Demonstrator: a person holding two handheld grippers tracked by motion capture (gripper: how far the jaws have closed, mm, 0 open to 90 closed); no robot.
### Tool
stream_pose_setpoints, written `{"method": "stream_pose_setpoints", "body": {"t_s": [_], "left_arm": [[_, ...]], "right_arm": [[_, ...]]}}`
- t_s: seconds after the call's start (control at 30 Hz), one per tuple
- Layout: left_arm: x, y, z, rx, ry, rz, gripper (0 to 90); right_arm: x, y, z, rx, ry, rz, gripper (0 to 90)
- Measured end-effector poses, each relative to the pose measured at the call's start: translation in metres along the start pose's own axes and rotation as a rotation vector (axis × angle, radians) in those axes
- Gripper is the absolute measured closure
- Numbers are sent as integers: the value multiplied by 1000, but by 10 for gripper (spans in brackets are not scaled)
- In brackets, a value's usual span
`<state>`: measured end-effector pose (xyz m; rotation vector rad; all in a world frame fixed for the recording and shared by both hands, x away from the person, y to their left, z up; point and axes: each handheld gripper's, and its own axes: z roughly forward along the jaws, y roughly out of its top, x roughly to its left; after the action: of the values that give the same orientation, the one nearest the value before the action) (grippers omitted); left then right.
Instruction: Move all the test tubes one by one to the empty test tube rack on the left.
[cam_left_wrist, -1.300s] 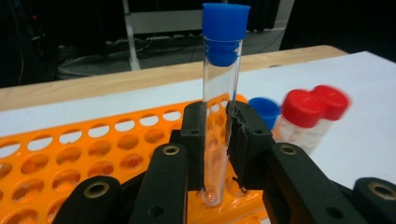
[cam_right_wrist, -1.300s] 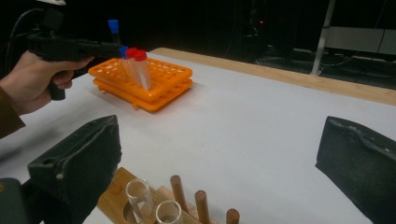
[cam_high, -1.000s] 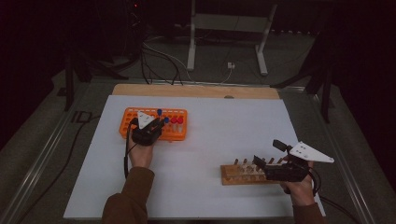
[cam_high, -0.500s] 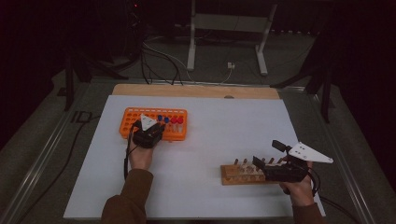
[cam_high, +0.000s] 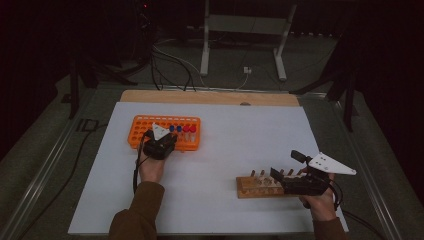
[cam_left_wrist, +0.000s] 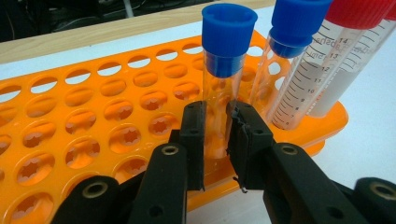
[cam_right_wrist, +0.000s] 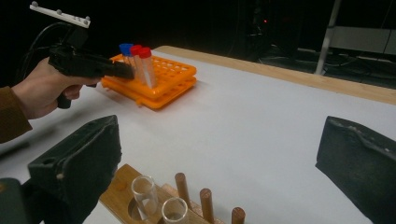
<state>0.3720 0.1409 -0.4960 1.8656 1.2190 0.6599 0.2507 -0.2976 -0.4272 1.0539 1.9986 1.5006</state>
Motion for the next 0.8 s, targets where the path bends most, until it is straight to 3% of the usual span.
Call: {"method": "stream_pose_setpoints", "body": {"t_s": [0.23, 0.43, 0.7, 0.8], "left_arm": [[6, -5, -7, -7, -18, -41, 593], [9, -12, -22, -73, -64, -163, 427], [5, -9, -47, -125, -101, -184, 165], [3, -8, -58, -145, -129, -188, 91]], "right_arm": [[0, -1, 0, 5, 1, 5, 0], [-1, -3, 2, 22, 8, 5, 0], [1, -6, 5, 62, 29, -2, 0], [2, -7, 5, 77, 11, -18, 21]]}}
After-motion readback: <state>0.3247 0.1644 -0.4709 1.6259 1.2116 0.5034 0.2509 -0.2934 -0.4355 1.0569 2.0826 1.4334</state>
